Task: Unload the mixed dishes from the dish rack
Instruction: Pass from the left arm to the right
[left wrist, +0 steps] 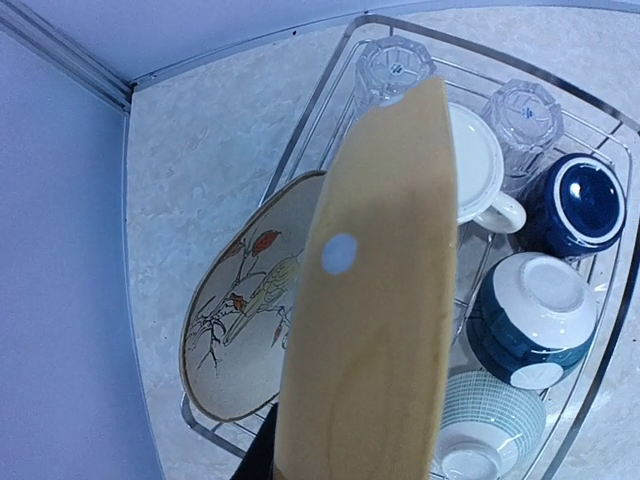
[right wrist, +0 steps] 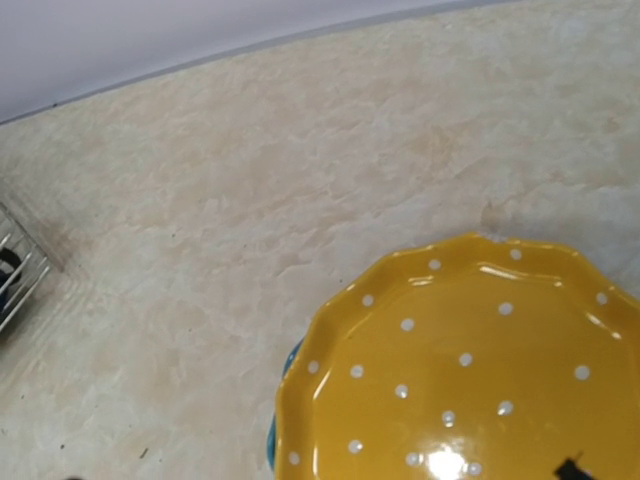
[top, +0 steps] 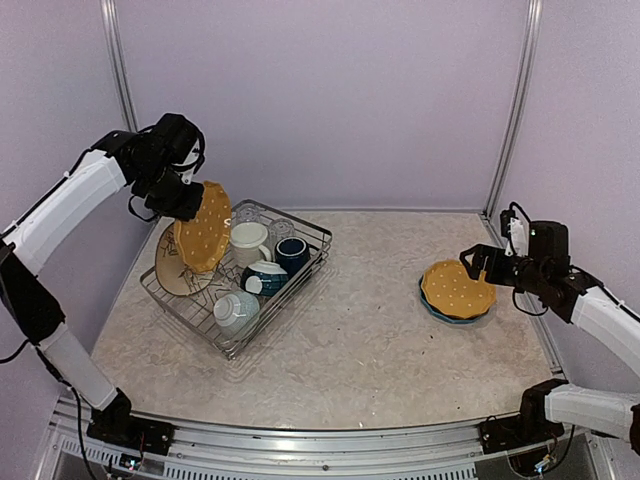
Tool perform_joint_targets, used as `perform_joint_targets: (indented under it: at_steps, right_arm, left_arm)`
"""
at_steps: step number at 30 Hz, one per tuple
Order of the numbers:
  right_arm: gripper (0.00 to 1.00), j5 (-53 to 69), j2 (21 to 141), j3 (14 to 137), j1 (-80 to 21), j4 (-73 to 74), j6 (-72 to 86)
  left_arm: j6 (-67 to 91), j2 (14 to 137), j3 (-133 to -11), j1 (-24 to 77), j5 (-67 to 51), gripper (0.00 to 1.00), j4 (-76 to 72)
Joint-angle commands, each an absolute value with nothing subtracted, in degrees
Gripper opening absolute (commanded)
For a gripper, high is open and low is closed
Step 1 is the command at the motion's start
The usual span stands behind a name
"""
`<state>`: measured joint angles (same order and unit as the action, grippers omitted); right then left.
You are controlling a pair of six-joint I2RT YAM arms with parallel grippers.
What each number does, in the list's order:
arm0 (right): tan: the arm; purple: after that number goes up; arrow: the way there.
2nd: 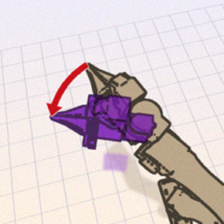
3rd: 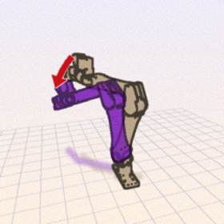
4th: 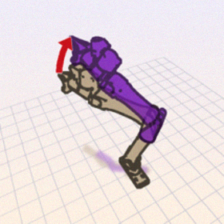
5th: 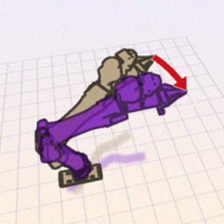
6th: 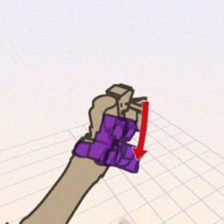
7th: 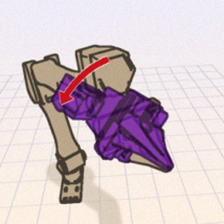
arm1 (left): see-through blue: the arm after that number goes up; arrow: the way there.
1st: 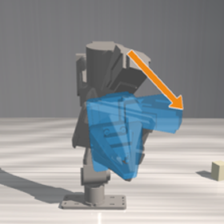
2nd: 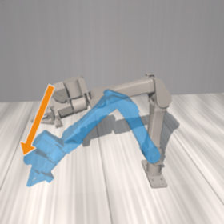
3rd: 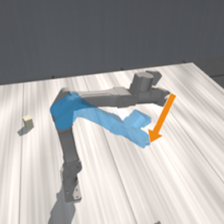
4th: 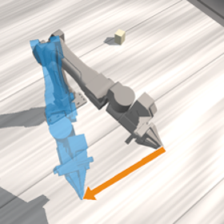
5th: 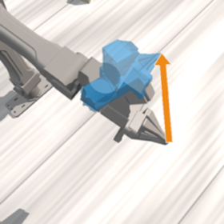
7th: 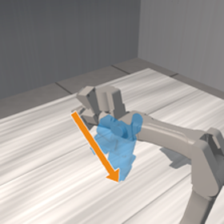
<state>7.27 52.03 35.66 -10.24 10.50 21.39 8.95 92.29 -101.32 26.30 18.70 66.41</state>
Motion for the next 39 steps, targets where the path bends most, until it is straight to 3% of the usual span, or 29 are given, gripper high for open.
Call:
perform_joint_targets:
  at_steps: [1,8,12,18,24,32,39]
  right_arm:
    - [1.00,10.9,54.1,37.0,-10.8,9.9,22.7]
    - [1.00,19.3,58.9,37.2,-13.5,2.1,28.7]
    - [1.00,23.0,62.6,39.1,-18.2,-4.2,33.8]
    - [1.00,28.5,69.2,44.7,-27.3,-13.6,40.9]
    - [0.97,29.3,75.8,50.3,-31.1,-14.3,45.4]
    - [0.79,27.0,78.6,48.9,-31.2,-16.7,48.4]
    - [0.53,27.1,79.2,43.9,-31.2,-27.0,54.2]
  left_arm:
    - [14.8,85.6,-105.5,24.3,9.6,0.00,59.9]
    - [24.4,77.9,-94.4,17.3,-17.9,0.00,41.5]
    - [30.4,76.2,-86.7,17.9,-28.1,0.00,29.4]
    - [39.1,79.8,-77.2,24.5,-32.1,0.00,9.9]
    - [41.5,88.6,-79.1,32.5,-31.4,0.00,0.5]
    - [43.8,96.1,-81.9,37.4,-34.7,0.00,-3.2]
    - [46.6,97.0,-80.6,39.0,-34.2,0.00,-7.1]
